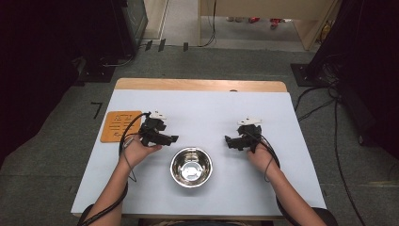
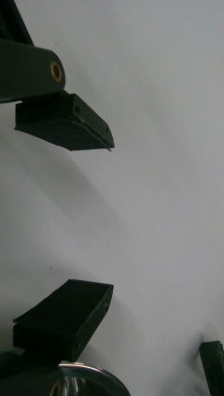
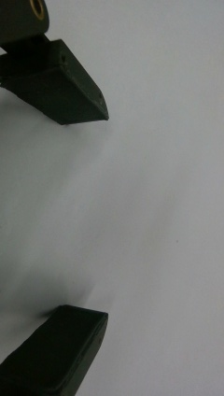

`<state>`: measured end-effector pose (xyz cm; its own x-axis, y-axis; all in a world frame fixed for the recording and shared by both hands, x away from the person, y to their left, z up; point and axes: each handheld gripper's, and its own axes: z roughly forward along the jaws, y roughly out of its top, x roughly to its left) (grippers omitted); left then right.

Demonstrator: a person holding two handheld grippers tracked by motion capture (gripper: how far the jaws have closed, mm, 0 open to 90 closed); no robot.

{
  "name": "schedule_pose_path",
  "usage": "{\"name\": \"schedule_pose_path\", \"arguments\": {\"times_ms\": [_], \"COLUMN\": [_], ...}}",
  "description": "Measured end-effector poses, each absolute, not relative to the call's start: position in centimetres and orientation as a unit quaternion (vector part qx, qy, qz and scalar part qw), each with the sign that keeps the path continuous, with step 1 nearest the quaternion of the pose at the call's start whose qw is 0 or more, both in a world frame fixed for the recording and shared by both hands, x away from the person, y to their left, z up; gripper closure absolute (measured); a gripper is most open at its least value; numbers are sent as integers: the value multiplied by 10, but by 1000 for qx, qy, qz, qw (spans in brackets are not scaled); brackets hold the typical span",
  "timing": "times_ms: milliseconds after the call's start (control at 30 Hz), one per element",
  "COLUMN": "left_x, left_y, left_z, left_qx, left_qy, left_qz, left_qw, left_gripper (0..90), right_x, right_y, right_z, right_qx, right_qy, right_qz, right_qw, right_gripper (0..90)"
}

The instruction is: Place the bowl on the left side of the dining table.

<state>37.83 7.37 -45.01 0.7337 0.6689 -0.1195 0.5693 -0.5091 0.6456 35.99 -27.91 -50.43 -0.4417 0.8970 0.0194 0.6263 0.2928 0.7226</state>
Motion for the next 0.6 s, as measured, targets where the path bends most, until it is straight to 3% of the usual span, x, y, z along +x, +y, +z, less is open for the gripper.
{"name": "schedule_pose_path", "arguments": {"times_ms": [600], "left_x": [371], "left_y": [65], "left_z": [-442], "left_qx": [874], "left_qy": [328], "left_qz": [72], "left_qw": [351], "left_gripper": [253], "right_x": [360], "right_y": [-279], "right_z": [-504], "right_qx": [490], "right_qy": [779], "right_qz": [338], "right_qw": [200], "right_gripper": [45]}}
